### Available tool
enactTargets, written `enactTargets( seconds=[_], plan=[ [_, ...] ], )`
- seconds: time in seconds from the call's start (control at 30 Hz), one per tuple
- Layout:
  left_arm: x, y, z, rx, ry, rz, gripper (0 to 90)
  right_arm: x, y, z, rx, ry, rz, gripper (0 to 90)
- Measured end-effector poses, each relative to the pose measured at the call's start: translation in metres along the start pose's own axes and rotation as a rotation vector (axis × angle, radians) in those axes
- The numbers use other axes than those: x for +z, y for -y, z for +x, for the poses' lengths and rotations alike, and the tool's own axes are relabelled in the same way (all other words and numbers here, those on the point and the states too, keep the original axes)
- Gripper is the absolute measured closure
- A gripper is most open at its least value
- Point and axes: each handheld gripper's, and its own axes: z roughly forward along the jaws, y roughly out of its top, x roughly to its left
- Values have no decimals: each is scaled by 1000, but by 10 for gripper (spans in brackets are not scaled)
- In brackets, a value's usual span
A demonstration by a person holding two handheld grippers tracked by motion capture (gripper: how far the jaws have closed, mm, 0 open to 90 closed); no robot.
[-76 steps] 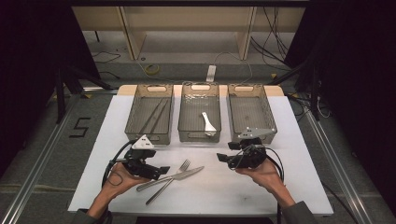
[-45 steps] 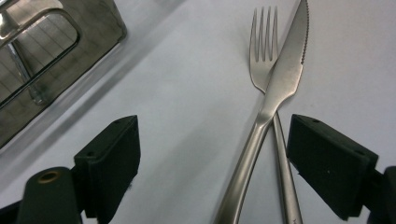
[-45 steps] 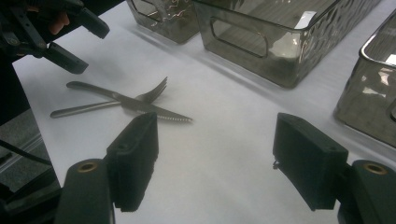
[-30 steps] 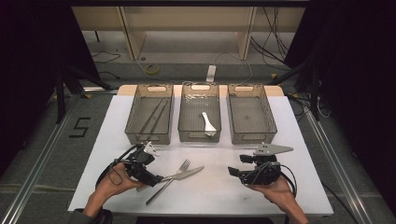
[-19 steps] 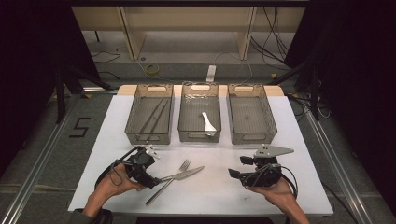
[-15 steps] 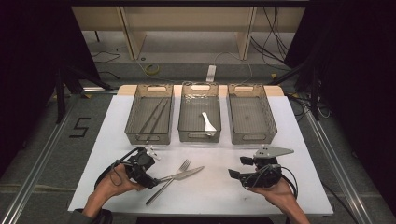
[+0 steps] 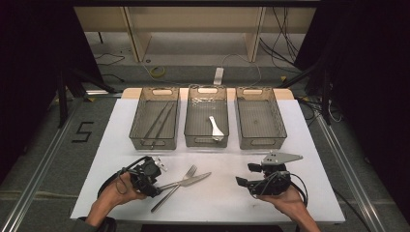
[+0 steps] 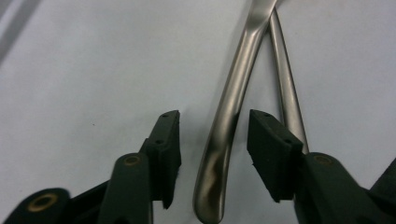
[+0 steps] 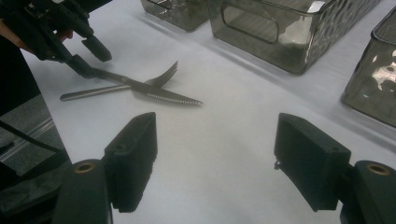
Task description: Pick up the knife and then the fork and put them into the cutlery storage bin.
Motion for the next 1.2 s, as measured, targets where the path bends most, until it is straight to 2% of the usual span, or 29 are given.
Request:
enactTargets(
  seconds=[0.17,0.33,0.4,0.53,0.7,0.93,1.2],
  plan=[
    [3,1,-1,7,-3,32,602,0,0,0,-1,0,-2,309],
    [3,1,-3,2,8,33,657,-1,0,1,-2,0,-2,310],
    [3,0,-3,12,10,37,682,-1,1,1,-1,-1,-3,309],
    [3,-1,-3,1,10,41,709,-1,1,1,-1,0,-4,310],
    [4,-3,-5,36,5,57,732,-1,0,1,-4,-1,-1,310],
    [3,-2,-6,76,15,36,768,-1,0,2,-3,-1,-1,310],
    [3,-1,-4,69,34,28,781,-1,0,1,0,-2,3,311]
  ],
)
